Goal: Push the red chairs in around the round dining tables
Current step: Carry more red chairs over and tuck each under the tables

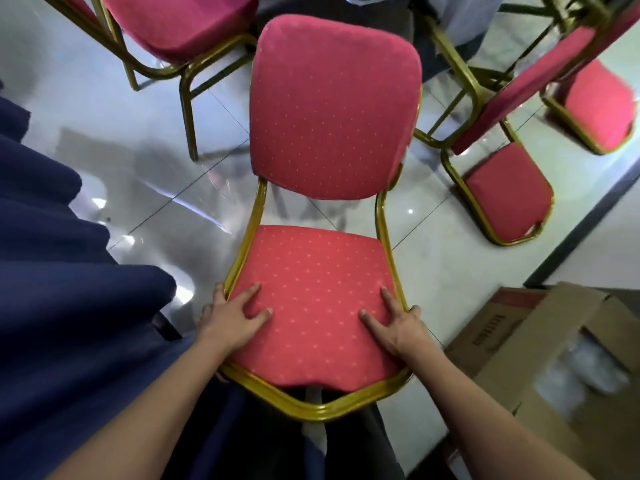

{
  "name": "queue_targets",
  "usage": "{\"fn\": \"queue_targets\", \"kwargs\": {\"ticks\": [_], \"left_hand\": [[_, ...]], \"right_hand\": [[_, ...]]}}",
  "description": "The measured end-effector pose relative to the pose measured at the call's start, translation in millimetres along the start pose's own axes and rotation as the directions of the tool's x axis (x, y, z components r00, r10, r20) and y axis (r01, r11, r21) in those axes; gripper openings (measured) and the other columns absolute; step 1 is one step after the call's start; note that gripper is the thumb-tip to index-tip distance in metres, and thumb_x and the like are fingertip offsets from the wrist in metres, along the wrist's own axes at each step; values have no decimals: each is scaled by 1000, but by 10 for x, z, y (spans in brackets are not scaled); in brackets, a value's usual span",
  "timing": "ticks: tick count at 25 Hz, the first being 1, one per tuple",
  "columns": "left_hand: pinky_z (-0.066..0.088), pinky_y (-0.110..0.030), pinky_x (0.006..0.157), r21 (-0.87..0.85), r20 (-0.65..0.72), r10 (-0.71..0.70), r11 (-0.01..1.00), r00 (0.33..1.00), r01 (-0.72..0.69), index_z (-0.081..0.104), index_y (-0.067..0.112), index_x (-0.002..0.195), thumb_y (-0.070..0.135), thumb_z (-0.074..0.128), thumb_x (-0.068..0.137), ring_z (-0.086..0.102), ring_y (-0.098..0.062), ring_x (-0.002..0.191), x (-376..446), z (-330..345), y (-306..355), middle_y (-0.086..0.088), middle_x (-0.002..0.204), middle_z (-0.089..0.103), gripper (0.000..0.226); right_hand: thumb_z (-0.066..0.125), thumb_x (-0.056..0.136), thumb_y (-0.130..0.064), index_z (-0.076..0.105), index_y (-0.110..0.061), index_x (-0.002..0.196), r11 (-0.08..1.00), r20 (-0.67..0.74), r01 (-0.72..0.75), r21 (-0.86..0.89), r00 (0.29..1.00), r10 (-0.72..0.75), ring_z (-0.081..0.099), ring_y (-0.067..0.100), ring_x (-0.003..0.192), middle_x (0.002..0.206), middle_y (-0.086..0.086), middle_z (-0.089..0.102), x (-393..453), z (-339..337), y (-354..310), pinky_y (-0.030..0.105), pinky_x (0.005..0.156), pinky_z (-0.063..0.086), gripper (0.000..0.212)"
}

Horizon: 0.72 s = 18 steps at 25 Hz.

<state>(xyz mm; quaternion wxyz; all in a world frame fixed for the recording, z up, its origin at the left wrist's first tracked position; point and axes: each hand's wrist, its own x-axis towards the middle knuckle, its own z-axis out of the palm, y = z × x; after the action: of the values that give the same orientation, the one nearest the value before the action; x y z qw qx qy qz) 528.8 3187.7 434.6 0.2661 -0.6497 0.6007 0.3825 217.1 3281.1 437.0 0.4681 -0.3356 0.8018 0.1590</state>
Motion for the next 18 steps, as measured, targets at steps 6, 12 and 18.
{"fn": "queue_targets", "kwargs": {"ticks": [6, 12, 18], "left_hand": [[19, -62, 118, -20, -1, 12, 1000, 1000, -12, 32, 53, 151, 81, 40, 87, 23, -42, 148, -480, -650, 328, 9, 169, 7, 70], [34, -49, 116, -306, -204, 101, 938, 974, -161, 61, 38, 128, 77, 42, 73, 37, -33, 142, -971, -1099, 562, -4, 156, 31, 70], [15, -52, 119, -176, -526, 191, 929, 829, -326, 47, 47, 144, 76, 14, 86, 23, -28, 150, -1183, -1499, 930, 3, 162, 33, 73]], "right_hand": [[40, 80, -90, 12, -48, 160, 996, 125, -46, -82, 991, 56, 44, 47, 137, 158, 19, 21, -328, -853, -193, 53, 117, 36, 95], [41, 84, -87, 33, -37, 158, 998, 56, -37, -43, 998, 40, 44, 39, 139, 158, 14, 36, -567, -1679, -252, 50, 114, 37, 90], [18, 75, -96, 64, -33, 135, 956, -303, 256, 144, 931, -204, 45, 35, 138, 149, 13, 51, -799, -2245, -524, 53, 115, 34, 98]]}}
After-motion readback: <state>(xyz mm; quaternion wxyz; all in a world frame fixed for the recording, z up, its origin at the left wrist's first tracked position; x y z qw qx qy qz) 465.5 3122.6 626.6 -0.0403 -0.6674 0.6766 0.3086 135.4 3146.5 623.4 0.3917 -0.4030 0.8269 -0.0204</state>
